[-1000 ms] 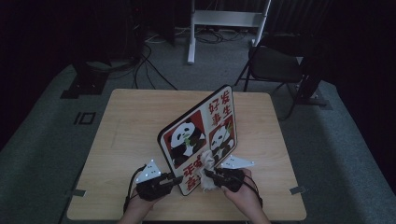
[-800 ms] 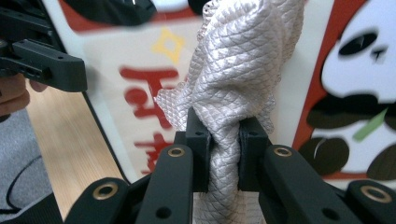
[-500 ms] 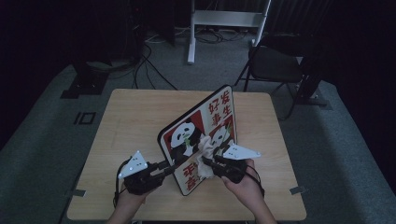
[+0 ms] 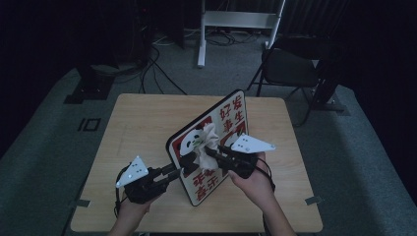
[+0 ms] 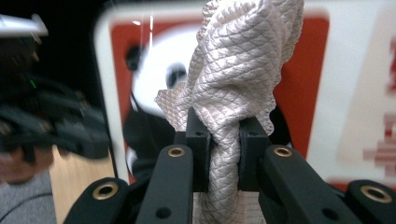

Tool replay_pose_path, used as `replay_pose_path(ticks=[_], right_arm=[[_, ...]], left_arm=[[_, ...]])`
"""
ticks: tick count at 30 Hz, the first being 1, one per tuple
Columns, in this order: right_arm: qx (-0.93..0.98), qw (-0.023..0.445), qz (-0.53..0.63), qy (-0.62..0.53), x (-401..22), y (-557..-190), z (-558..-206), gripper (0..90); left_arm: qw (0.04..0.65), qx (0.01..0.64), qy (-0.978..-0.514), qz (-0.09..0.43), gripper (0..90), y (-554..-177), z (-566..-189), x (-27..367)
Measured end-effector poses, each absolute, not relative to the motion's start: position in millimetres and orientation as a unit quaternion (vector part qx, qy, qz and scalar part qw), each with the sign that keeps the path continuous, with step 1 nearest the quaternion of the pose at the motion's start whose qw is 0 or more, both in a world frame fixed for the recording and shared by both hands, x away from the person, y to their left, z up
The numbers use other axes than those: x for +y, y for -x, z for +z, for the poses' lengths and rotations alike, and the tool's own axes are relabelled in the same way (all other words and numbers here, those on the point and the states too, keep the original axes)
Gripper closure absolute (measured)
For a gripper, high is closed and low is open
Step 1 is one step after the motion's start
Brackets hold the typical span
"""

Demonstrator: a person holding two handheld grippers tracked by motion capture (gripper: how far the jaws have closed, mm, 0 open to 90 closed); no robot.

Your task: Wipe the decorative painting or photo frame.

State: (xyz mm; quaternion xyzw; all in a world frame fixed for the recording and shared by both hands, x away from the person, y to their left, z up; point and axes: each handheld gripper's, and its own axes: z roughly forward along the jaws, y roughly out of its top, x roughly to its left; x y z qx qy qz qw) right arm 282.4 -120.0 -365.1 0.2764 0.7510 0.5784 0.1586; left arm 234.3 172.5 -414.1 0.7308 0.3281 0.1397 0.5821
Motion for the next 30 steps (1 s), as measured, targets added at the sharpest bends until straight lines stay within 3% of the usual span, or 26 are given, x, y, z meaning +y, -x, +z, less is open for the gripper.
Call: replay_pose_path(ticks=[3, 6, 14, 30], right_arm=[[0.744, 0.167, 0.592, -0.261, -112, -285, -347, 78.7], [0.741, 0.168, 0.598, -0.256, -108, -286, -340, 78.7], [0.732, 0.187, 0.609, -0.240, -89, -293, -316, 78.8], [0.755, 0.190, 0.573, -0.254, -83, -300, -349, 78.8]], left_arm=[[0.590, 0.331, -0.723, 0.139, 70.6, -235, -416, 173], [0.589, 0.334, -0.722, 0.141, 76.7, -235, -415, 174], [0.589, 0.335, -0.722, 0.141, 78.2, -235, -415, 173], [0.595, 0.319, -0.725, 0.135, 78.1, -239, -417, 176]])
